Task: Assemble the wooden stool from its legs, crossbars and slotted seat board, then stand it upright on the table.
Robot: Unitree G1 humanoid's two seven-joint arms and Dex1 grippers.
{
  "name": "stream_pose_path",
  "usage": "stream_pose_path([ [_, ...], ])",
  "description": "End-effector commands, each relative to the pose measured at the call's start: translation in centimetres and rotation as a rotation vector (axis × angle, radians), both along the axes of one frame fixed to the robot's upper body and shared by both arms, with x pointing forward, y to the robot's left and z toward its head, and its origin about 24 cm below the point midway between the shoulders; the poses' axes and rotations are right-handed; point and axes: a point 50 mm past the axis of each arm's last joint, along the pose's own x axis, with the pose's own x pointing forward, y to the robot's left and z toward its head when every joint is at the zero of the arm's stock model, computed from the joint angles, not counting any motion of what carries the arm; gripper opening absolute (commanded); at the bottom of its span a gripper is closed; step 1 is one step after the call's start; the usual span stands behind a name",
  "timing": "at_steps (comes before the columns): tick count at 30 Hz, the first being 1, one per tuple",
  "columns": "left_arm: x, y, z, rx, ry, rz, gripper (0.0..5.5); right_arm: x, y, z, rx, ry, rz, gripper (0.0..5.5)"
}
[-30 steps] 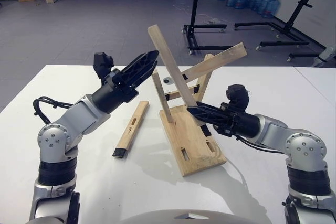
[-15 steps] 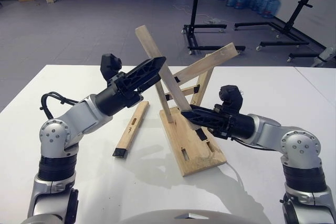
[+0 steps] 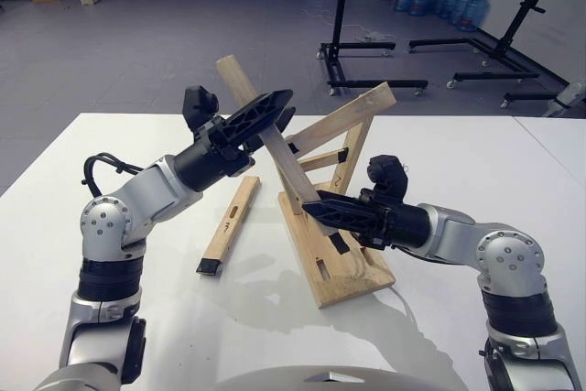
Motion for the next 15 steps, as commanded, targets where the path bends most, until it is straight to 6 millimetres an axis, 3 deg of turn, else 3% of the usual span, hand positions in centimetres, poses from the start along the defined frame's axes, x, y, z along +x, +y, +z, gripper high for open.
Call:
stream_pose_path([
  [1,-0.2,-0.2,-0.1,0.028,0.000,-0.012,2.72,0.2,0.1,0.4,-0.003,-0.024,-0.011,2.04],
  [3,-0.5,-0.4,-0.3,0.047,0.006,-0.021,2.39,0.2,0.1,0.3,-0.011,-0.025,-0.015,2.04],
  [15,0.0,0.6,-1.1,0.095,0.040,0.083,2.31,0.4,0.1,-0.4,-0.065,-0.076,-0.079,2.04],
])
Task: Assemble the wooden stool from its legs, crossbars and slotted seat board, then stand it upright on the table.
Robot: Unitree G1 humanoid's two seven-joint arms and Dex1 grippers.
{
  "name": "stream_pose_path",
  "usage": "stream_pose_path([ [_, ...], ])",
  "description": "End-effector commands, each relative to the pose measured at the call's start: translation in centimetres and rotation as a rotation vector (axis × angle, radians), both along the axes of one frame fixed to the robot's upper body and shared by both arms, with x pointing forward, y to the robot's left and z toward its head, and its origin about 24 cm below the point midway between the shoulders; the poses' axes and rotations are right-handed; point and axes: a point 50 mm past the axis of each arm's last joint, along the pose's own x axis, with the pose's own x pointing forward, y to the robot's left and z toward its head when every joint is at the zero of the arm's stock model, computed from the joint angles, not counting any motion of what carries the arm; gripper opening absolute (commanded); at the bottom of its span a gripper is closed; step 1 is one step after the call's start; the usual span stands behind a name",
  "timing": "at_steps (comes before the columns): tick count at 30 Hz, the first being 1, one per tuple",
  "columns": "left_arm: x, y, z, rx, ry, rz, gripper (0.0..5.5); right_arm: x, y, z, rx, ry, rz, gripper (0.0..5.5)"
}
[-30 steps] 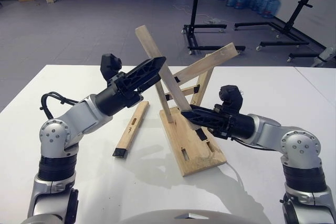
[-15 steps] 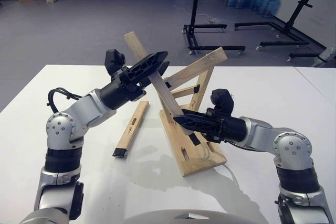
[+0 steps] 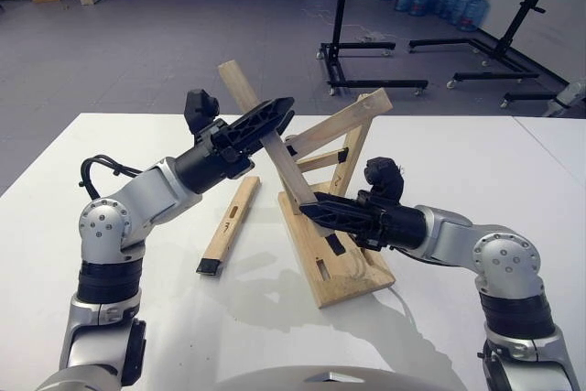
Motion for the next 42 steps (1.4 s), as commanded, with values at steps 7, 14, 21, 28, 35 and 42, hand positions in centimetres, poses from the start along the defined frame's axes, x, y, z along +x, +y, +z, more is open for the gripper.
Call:
stream_pose_path([
  [7,0.1,0.9,-1.7,0.156,-0.031,0.112,2.05,0.5,-1.9,0.2,-0.133,-0.159,-0.118,3.67],
  [14,0.4,1.6,-1.3,0.225,-0.116,0.187,2.04,1.5,-7.0,2.0,-0.350,-0.310,-0.281,4.82],
  [21,0.0,2.0,0.5,0.369,-0.358,0.234,2.04,3.1,-14.0,0.4,-1.181,-0.575,-0.228,5.40],
  [28,-0.3,1.7,-0.3,0.377,-0.379,0.234,2.04,2.8,-15.5,-4.2,-1.314,-0.534,-0.025,5.40],
  [35,-0.3,1.3,-0.8,0.383,-0.378,0.230,2.04,2.8,-11.4,-11.4,-1.245,-0.484,0.037,5.40],
  [42,-0.5,1.2,-1.2,0.400,-0.384,0.219,2.04,2.2,-7.8,-12.3,-1.152,-0.487,0.028,5.40],
])
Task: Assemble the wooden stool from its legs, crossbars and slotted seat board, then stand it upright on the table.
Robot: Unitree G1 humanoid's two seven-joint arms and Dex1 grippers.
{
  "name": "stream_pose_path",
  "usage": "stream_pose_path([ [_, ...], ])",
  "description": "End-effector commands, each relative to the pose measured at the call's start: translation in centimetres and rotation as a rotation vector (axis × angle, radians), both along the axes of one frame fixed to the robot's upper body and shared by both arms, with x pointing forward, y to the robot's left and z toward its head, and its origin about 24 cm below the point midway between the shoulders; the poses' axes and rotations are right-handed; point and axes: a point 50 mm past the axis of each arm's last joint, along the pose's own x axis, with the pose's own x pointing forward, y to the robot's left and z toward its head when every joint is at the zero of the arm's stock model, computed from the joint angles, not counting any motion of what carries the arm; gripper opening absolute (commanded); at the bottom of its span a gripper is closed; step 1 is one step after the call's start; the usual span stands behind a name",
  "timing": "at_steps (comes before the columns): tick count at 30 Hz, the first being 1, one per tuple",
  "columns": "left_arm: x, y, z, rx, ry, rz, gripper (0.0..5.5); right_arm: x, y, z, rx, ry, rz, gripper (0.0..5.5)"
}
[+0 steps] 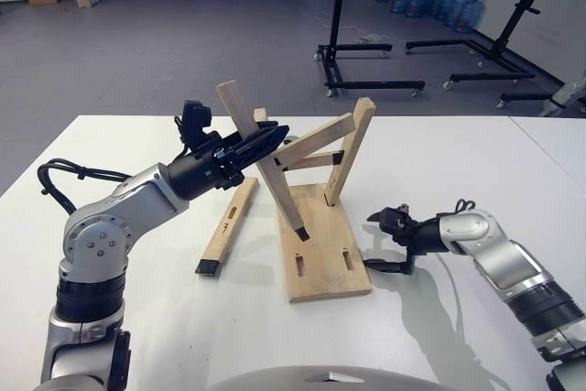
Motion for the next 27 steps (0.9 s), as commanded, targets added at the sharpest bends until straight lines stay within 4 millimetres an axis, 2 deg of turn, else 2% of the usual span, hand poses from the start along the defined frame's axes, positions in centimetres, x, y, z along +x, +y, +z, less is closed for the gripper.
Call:
stream_pose_path([
  [1,-0.3,0.0,-0.1,0.039,-0.017,-0.010,2.04,-1.3,0.3,-1.9,-0.033,0.071,-0.028,5.40],
  [5,-0.7,0.8,0.8,0.145,-0.106,-0.103,2.04,-0.5,-3.3,0.7,-0.055,0.003,-0.143,5.40],
  [8,-0.8,0.6,-0.2,0.234,-0.136,-0.234,2.04,-0.1,-4.7,1.5,-0.034,-0.025,-0.219,5.40],
  [11,0.1,0.2,-1.6,0.268,-0.138,-0.295,2.04,0.3,-4.1,1.5,0.014,-0.034,-0.228,5.40],
  [16,0.5,-0.9,-2.7,0.319,-0.213,-0.291,2.04,0.7,-2.6,1.3,0.069,-0.063,-0.236,5.40],
  [22,0.0,-2.0,-2.5,0.338,-0.327,-0.278,2.04,0.5,-1.8,1.1,0.095,-0.053,-0.222,5.40],
  [27,-0.4,-2.3,-1.7,0.211,-0.307,-0.272,2.04,0.6,-0.9,1.0,0.109,-0.050,-0.199,5.40],
])
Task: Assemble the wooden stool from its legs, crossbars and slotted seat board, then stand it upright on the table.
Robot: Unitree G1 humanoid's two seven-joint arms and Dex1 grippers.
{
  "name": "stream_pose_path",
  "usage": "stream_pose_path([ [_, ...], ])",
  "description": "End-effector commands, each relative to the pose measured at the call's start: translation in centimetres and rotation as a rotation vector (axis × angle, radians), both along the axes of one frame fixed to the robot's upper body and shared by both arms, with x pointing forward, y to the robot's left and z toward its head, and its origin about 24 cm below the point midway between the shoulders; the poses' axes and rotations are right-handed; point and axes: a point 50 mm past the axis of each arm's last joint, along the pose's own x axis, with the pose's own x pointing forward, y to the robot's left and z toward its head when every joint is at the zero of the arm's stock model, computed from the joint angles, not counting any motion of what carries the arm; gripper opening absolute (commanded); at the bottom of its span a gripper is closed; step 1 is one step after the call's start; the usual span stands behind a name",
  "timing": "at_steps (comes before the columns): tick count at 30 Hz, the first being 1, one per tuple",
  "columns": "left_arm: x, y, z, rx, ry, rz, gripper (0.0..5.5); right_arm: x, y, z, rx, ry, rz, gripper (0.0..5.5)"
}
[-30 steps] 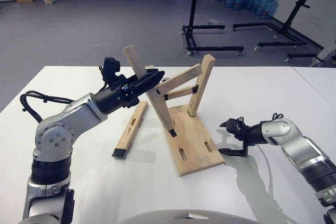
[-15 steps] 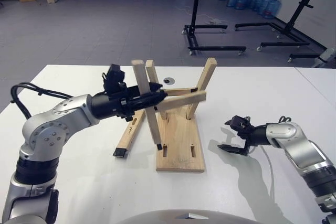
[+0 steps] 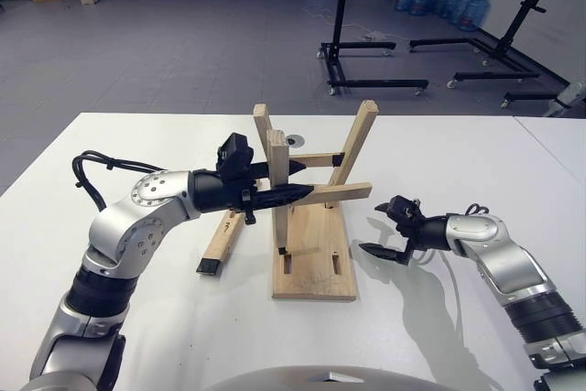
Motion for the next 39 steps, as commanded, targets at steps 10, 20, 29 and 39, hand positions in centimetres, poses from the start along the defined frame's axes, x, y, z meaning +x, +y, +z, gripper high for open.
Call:
stream_pose_path([
  [10,-0.5,0.9,1.1,-0.055,0.020,0.001,2.04,2.9,2.2,1.5,0.029,-0.077,0.010,5.40],
  [20,-1.4,0.4,-0.1,-0.079,0.077,-0.042,2.04,3.4,2.9,1.6,0.015,-0.078,0.051,5.40],
  [29,-1.3,0.3,-1.9,-0.016,0.077,-0.054,2.04,3.1,3.2,1.3,0.018,-0.064,0.066,5.40],
  [39,-1.4,0.1,-3.0,0.043,0.023,-0.055,2.04,2.9,3.3,1.1,0.026,-0.050,0.070,5.40],
])
